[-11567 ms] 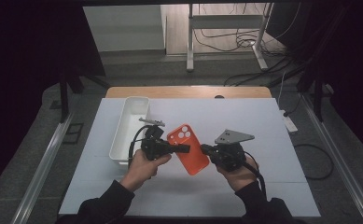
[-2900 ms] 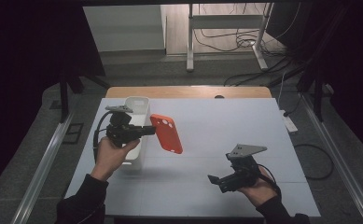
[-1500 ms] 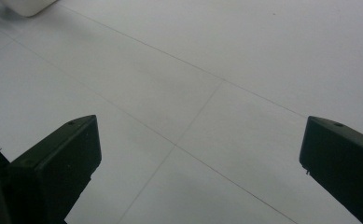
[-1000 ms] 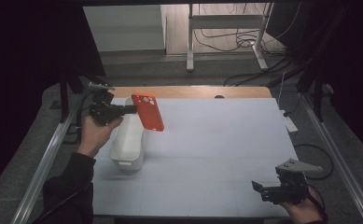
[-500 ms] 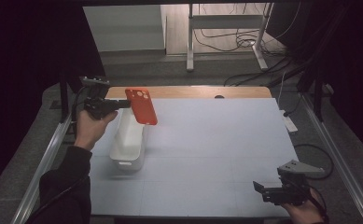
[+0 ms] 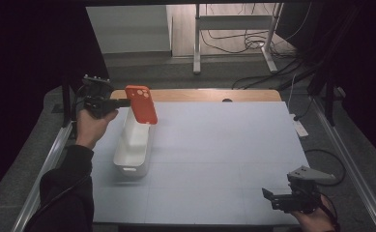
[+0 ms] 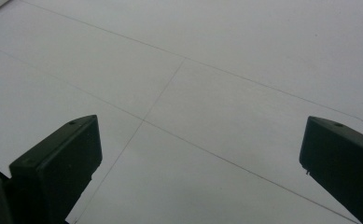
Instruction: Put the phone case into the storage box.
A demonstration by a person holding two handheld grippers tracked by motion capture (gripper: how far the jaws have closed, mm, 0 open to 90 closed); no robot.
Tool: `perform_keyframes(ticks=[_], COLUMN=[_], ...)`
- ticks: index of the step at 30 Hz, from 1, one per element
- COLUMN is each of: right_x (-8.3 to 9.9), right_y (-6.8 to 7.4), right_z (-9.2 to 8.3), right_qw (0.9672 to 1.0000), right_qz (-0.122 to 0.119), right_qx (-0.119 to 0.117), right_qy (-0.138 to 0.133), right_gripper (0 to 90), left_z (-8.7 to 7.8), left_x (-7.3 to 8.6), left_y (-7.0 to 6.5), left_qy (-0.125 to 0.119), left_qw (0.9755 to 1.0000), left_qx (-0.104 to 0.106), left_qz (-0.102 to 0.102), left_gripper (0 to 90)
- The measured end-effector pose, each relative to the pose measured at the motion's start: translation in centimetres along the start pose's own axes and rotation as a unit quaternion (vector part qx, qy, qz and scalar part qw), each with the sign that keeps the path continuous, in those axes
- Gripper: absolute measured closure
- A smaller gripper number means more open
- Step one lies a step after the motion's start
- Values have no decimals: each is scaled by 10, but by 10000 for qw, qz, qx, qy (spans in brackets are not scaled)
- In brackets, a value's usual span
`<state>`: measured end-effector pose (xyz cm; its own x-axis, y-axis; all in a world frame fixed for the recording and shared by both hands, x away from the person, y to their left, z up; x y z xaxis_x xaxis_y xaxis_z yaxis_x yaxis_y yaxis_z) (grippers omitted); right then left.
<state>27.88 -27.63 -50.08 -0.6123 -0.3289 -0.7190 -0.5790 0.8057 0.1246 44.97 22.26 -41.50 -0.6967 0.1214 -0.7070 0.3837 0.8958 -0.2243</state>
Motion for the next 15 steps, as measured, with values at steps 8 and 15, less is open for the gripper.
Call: perform_keyframes(ticks=[8,15], right_x=[0,0], right_y=[1,1], right_z=[0,0], right_qw=[10000,10000], right_qz=[-11,-22], right_qx=[-21,-43], right_qy=[18,19], right_gripper=[0,0], left_z=[5,10], left_x=[-4,-7], left_y=[8,15], left_qy=[-8,-14], left_qw=[9999,9998], left_qx=[-101,-205], left_qz=[-63,-79], left_gripper=[894,894])
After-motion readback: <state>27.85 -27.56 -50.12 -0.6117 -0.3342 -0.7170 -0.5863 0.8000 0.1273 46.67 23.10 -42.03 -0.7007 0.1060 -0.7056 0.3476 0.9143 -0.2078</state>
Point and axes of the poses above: each handheld gripper's, and its own axes: z roughly forward along the jaws, x roughly out of its underside, y roughly to its left, the point moved 8 cm from there along z, roughly forward along the jaws, and after that the axes turned 7 degrees about -x, right-handed, at the moved point
